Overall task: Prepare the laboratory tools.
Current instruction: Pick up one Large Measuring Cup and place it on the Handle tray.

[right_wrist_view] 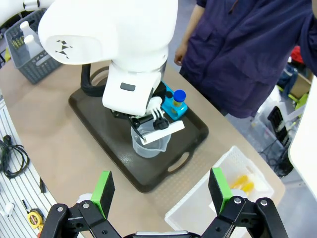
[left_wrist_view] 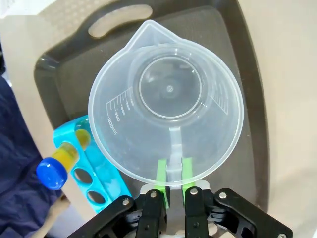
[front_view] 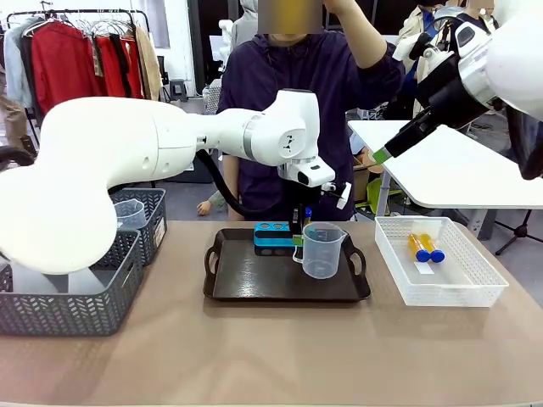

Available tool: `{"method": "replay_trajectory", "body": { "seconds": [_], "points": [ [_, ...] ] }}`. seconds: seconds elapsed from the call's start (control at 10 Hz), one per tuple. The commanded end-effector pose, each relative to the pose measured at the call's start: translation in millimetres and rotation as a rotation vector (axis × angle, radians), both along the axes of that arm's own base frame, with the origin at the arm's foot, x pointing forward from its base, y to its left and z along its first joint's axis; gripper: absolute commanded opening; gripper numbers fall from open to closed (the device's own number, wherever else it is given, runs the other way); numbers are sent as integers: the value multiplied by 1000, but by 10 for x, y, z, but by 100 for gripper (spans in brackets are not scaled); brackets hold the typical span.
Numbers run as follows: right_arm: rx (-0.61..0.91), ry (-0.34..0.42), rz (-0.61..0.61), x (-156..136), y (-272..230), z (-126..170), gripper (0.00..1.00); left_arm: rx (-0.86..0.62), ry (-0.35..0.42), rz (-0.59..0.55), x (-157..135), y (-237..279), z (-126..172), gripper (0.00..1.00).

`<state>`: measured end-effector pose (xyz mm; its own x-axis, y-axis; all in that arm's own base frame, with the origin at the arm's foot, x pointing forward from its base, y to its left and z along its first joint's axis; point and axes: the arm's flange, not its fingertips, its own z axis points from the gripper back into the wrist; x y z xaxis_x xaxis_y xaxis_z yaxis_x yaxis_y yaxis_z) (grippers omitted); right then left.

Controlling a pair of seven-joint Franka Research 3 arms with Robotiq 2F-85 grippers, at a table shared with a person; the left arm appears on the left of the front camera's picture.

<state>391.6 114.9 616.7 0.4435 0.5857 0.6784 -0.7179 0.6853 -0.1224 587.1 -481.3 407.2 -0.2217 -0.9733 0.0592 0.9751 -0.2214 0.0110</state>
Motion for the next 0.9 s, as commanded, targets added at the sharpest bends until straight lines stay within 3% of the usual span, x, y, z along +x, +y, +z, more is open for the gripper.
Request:
{"method": "replay_trajectory", "body": {
  "seconds": [0.0, 0.4, 0.5, 0.8],
  "points": [
    [9, 1, 9, 5, -7, 2, 100, 23, 8, -12, 129, -75, 13, 0],
    [9, 1, 9, 5, -7, 2, 100, 39, 26, -4, 150, -81, -95, 0],
    [9, 1, 9, 5, -7, 2, 100, 37, 29, -4, 153, -79, -85, 11],
    [9, 1, 9, 5, -7, 2, 100, 19, 23, 16, 135, -9, 29, 68]
  ]
}}
